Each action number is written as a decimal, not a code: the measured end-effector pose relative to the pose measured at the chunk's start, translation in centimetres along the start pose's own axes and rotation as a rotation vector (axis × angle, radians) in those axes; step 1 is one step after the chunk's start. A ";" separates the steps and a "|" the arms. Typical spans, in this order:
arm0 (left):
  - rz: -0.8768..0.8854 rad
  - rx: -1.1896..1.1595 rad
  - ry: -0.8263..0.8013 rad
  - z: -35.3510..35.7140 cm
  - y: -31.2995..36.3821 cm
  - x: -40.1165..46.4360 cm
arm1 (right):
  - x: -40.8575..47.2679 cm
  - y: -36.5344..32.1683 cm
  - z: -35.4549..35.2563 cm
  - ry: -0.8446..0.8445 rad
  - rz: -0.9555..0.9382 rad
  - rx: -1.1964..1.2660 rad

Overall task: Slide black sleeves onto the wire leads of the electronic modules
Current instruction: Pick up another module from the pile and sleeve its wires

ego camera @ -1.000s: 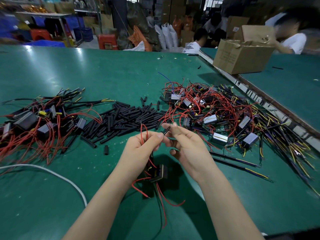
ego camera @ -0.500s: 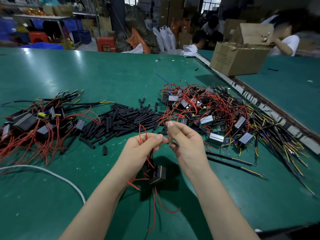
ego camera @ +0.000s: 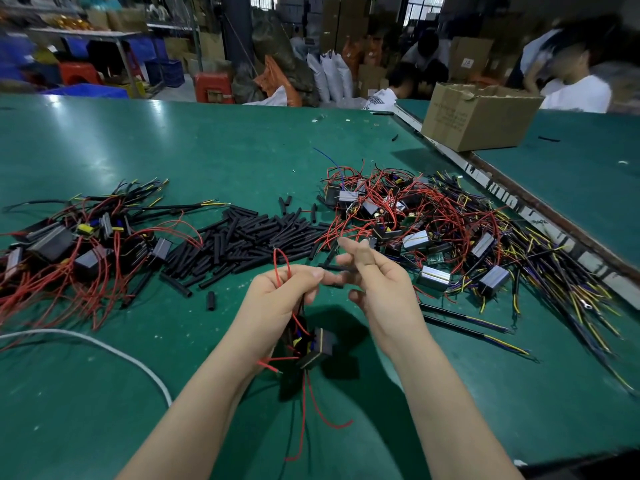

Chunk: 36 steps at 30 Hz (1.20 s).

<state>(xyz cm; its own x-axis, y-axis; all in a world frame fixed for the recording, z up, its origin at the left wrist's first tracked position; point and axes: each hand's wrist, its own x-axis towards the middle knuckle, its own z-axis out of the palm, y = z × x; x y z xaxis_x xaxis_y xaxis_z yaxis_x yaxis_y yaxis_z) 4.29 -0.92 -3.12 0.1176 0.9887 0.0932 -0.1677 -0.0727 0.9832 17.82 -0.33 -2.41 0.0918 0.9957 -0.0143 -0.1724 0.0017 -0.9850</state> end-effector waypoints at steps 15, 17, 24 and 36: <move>-0.279 -0.287 -0.165 -0.9 0.6 0.0 | -0.1 -0.2 -0.1 -0.269 -0.085 0.158; -0.297 -0.334 -0.168 -0.9 0.7 0.1 | -0.1 -0.2 -0.2 -0.274 -0.094 0.171; -0.282 -0.308 -0.131 -1.1 0.6 0.2 | -0.2 -0.2 -0.4 -0.212 -0.170 -0.057; -0.239 -0.172 -0.047 -1.3 0.2 0.5 | -0.2 1.0 -0.7 -0.022 -0.537 -0.545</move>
<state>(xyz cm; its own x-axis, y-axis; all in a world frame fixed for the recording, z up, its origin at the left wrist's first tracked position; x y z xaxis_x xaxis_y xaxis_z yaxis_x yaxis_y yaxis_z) 3.04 -0.32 -3.09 0.2186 0.9676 -0.1263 -0.2926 0.1884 0.9375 18.27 -0.54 -3.50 0.0061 0.8728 0.4880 0.3991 0.4453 -0.8015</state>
